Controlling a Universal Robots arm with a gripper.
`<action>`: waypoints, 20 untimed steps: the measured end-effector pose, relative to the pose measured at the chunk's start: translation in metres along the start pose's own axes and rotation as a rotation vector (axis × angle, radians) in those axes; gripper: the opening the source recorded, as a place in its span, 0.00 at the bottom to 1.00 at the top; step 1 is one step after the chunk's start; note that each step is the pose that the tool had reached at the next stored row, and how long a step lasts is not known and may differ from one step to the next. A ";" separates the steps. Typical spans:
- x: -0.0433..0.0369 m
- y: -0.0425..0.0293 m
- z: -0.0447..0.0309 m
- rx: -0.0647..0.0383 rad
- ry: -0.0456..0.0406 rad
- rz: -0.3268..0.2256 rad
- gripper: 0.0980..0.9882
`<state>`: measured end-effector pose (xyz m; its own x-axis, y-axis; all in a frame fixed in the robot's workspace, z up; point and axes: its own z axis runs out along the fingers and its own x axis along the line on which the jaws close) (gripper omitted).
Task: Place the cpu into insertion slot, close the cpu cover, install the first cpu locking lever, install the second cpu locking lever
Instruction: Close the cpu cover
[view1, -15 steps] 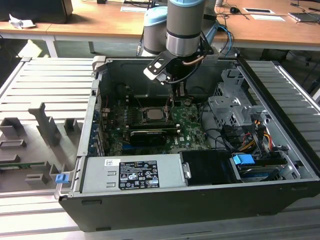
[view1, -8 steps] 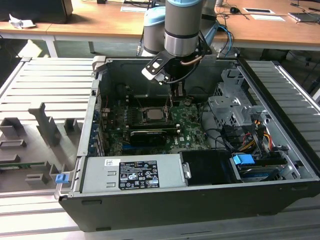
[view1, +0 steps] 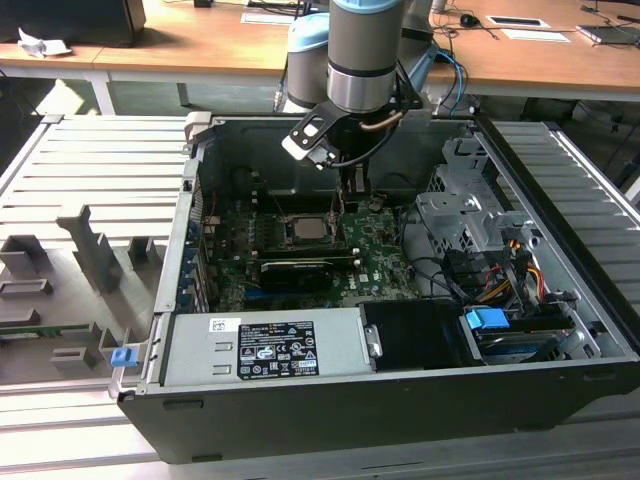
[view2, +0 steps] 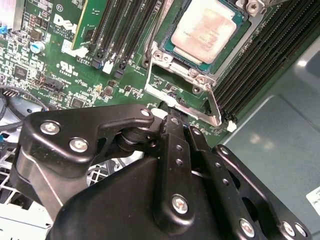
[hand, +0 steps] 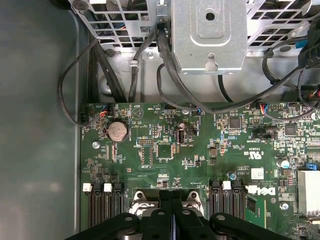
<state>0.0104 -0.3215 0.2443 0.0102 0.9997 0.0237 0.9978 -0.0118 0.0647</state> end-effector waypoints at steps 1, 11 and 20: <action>0.0000 -0.0001 0.0000 0.000 0.0000 0.000 0.01; 0.0000 -0.0024 -0.0001 0.000 0.0000 0.000 0.01; -0.0001 -0.0077 -0.0004 0.000 0.0000 0.000 0.01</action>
<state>0.0027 -0.3215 0.2442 0.0103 0.9997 0.0237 0.9978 -0.0118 0.0648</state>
